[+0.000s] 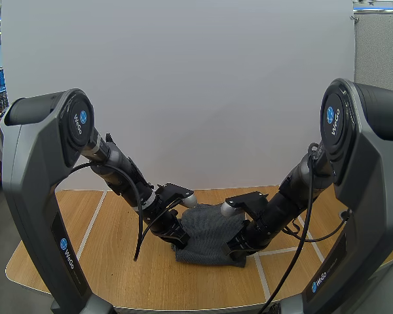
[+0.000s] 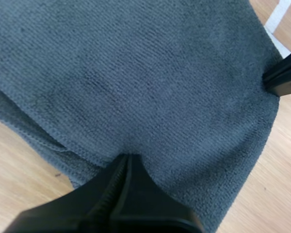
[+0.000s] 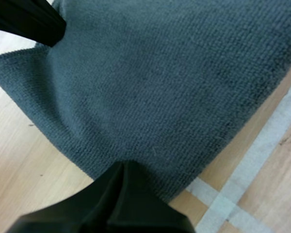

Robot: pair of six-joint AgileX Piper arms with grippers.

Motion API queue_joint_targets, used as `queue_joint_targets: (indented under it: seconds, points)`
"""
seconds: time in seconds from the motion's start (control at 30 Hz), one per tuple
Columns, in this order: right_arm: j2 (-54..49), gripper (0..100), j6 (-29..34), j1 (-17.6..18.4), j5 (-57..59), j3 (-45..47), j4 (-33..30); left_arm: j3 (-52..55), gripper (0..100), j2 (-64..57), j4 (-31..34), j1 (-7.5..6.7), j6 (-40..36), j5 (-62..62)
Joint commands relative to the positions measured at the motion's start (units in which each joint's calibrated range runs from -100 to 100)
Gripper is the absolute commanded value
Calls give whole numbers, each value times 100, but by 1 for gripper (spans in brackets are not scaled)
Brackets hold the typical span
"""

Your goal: Fold the towel

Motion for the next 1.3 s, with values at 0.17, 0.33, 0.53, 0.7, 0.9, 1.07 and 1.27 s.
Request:
queue_joint_targets:
  seconds: [0.17,0.33,0.53,0.7,0.9,1.07,1.27]
  points:
    - [-101,0,-99,7,101,-76,-95,96,0,-3,-385,8,61,-695]
    - [-827,0,53,7,483,-321,-80,97,0,-1024,-390,8,35,289]
    - [-1057,0,138,7,283,-680,-10,97,0,-1953,-390,8,-84,775]
    - [-526,0,138,7,-356,-862,80,97,0,-1795,-390,8,-84,1049]
    - [268,0,-128,7,-525,-990,472,109,0,-1004,-377,8,-75,1049]
    - [614,0,-211,7,-726,-990,499,109,0,-365,-377,8,22,1012]
    - [804,0,-222,7,-731,-990,488,109,0,111,-377,8,68,411]
